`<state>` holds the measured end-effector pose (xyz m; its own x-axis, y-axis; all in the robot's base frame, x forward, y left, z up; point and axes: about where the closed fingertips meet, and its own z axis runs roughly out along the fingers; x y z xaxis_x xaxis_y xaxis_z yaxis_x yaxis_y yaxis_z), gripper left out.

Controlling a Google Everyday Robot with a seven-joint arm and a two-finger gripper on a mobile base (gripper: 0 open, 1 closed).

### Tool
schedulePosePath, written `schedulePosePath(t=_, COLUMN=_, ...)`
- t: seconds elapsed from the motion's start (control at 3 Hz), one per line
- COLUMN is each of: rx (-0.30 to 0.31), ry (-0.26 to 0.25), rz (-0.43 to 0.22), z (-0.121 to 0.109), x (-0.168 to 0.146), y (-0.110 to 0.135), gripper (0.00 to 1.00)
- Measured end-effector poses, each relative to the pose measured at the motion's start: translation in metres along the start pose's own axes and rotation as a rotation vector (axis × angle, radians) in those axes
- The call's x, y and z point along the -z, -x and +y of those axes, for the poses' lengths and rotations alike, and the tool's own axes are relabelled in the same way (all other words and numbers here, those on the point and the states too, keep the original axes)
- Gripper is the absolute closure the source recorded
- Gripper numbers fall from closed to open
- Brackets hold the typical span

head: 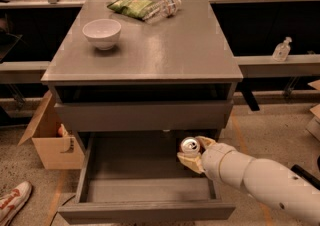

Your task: Pick coke can from middle drawer and place on counter

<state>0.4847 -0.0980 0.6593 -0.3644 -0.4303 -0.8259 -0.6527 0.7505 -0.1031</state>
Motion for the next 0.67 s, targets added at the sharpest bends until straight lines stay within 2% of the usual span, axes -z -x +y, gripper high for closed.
schedulePosePath(t=0.33, rx=-0.015, ry=-0.029, rz=-0.003, z=-0.0082, x=0.011, y=-0.0048, gripper=1.0)
schedulePosePath(t=0.67, rx=-0.015, ry=-0.028, rz=-0.003, z=-0.0082, x=0.011, y=-0.0048, gripper=1.0)
